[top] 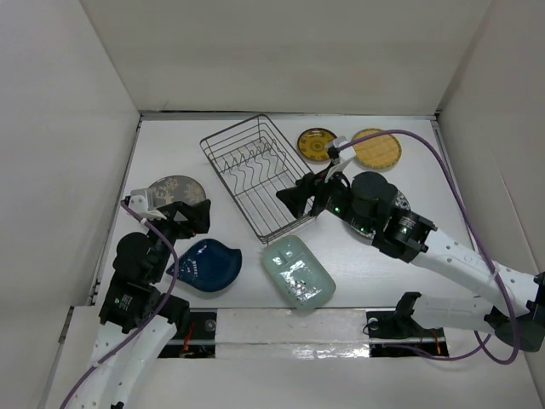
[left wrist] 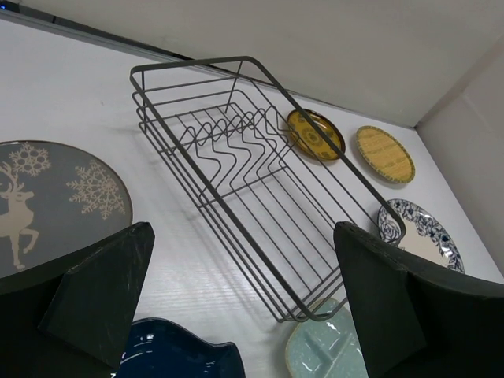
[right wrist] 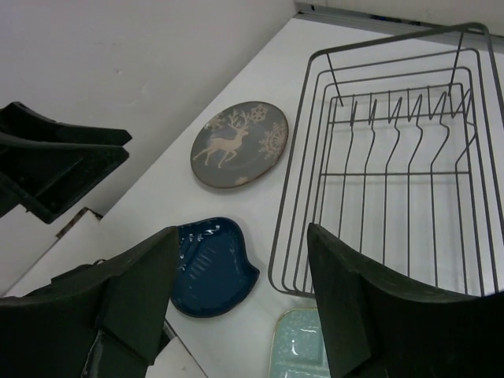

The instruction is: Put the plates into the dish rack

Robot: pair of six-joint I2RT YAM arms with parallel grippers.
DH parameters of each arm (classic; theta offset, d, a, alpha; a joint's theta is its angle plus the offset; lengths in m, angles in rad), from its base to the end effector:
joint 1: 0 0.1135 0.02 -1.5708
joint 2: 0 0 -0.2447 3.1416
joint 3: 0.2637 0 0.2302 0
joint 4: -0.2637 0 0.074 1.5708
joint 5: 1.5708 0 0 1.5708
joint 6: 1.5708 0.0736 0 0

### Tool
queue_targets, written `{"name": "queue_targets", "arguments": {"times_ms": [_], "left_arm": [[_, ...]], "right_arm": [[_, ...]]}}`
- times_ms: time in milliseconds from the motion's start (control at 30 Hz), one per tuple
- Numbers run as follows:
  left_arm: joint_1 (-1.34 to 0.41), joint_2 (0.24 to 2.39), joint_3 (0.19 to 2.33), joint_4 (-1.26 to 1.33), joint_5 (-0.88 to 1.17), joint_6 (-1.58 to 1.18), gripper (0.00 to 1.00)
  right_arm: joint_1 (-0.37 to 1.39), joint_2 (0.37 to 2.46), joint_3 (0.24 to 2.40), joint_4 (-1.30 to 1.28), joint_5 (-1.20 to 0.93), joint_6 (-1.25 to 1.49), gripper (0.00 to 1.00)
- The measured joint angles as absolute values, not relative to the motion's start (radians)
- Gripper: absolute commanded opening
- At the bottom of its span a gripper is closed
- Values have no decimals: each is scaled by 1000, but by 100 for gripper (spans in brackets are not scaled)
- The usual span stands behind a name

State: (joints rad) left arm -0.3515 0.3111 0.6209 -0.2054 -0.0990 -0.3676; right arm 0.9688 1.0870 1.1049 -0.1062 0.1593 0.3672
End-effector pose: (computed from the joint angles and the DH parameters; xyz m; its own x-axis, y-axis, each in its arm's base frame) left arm 0.1216 -0.0368 0.3286 0.0013 -0.3814 -0.9244 0.2688 0.8905 -0.3670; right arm 0.1645 0.2187 0.3812 -0.3066 0.1797 -0.9347 -0.6581 0.6695 0.3446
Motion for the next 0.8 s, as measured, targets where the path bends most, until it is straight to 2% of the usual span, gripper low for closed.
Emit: {"name": "queue_targets", "arguments": {"times_ms": [100, 200, 267, 300, 333, 367, 400, 433, 500, 533, 567, 600, 700, 733, 800], "left_arm": [[-352, 336, 621, -206, -98, -367, 99], [-352, 344, 621, -207, -90, -367, 99], [-352, 335, 621, -206, -88, -369, 99], [-352, 325, 619, -207, -90, -372, 99], [-352, 310, 617, -207, -93, -375, 99], [-352, 290, 617, -207, -99, -377, 99], [-352, 270, 616, -207, -109, -379, 99], [-352, 248, 616, -206, -118, -381, 99], [-352, 208, 616, -207, -143, -387, 66], [-352, 194, 616, -207, -159, -394, 42], [-351, 181, 616, -208, -178, -398, 6], [-351, 173, 617, -214, -199, -404, 0], [-351, 171, 630, -261, -253, -405, 0], [-351, 171, 635, -274, -266, -405, 0], [-351, 171, 651, -303, -290, -406, 12]], "right_arm": [[969, 1093, 1131, -114, 130, 360, 69], [968, 1127, 1167, -116, 87, 349, 58], [968, 1168, 1196, -115, 42, 343, 46], [968, 1194, 1211, -117, 20, 341, 37], [968, 1221, 1228, -119, -1, 338, 15], [968, 1254, 1249, -121, -27, 335, 6], [968, 1289, 1270, -122, -52, 336, 0], [968, 1326, 1291, -123, -76, 336, 0], [976, 1404, 1352, -139, -120, 338, 0], [982, 1445, 1383, -144, -130, 337, 0], [993, 1489, 1423, -151, -135, 336, 0], [1007, 1533, 1460, -154, -139, 332, 0], [1070, 1645, 1553, -189, -138, 307, 0], [1094, 1682, 1583, -204, -135, 294, 4], [1133, 1756, 1646, -241, -126, 271, 13]]}}
